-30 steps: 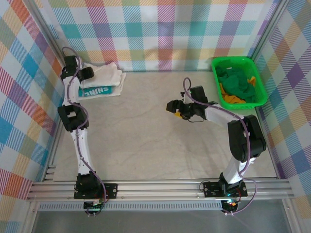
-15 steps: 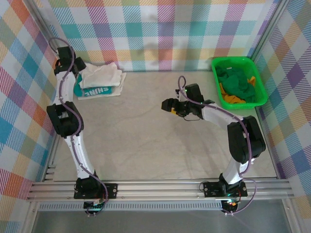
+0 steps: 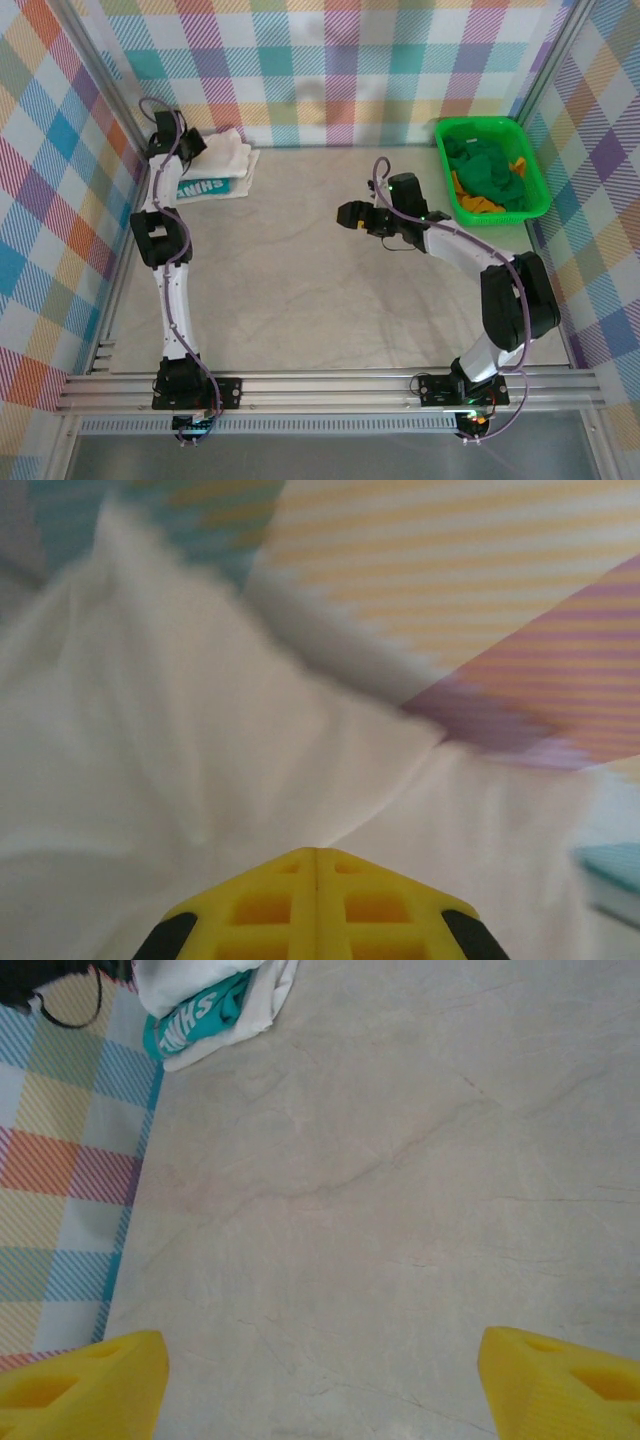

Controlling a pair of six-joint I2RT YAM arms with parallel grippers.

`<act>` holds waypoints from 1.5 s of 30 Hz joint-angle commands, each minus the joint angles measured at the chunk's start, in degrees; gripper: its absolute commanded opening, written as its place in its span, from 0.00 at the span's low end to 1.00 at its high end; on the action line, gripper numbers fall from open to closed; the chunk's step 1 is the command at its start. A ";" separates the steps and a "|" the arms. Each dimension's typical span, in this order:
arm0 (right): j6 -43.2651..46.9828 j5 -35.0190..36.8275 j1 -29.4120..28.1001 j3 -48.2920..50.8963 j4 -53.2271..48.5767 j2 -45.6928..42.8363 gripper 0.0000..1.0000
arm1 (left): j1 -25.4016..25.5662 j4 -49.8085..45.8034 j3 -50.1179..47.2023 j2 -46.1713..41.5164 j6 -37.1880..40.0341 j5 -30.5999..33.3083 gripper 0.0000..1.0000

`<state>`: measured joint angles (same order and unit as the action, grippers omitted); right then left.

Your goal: Fold and stack the t-shirts

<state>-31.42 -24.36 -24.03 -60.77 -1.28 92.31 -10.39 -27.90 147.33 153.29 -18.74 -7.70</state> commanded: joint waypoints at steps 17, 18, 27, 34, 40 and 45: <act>18.97 39.11 1.14 17.74 12.28 -24.86 1.00 | 3.37 21.48 -54.36 -57.29 -7.76 5.69 0.63; 19.63 41.28 1.70 19.27 13.61 -26.04 1.00 | 4.95 23.00 -60.36 -61.88 -7.74 7.04 0.66; 25.62 54.29 4.98 29.24 17.37 -30.65 1.00 | 23.20 31.57 -97.06 -81.77 3.77 27.78 0.99; 28.05 53.29 7.46 36.64 21.62 -30.01 1.00 | 26.21 40.16 -115.71 -89.46 11.65 36.45 1.00; 26.17 46.88 14.49 38.76 23.42 -25.12 1.00 | 25.84 54.17 -123.59 -85.68 17.06 37.75 1.00; 25.75 44.46 18.64 39.04 28.42 -21.47 1.00 | 24.00 63.83 -124.18 -77.14 18.74 37.71 1.00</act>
<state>-5.74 23.29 -6.81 -22.15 19.90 68.93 14.81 25.43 23.40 72.53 -2.74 28.34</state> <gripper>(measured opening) 0.996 0.998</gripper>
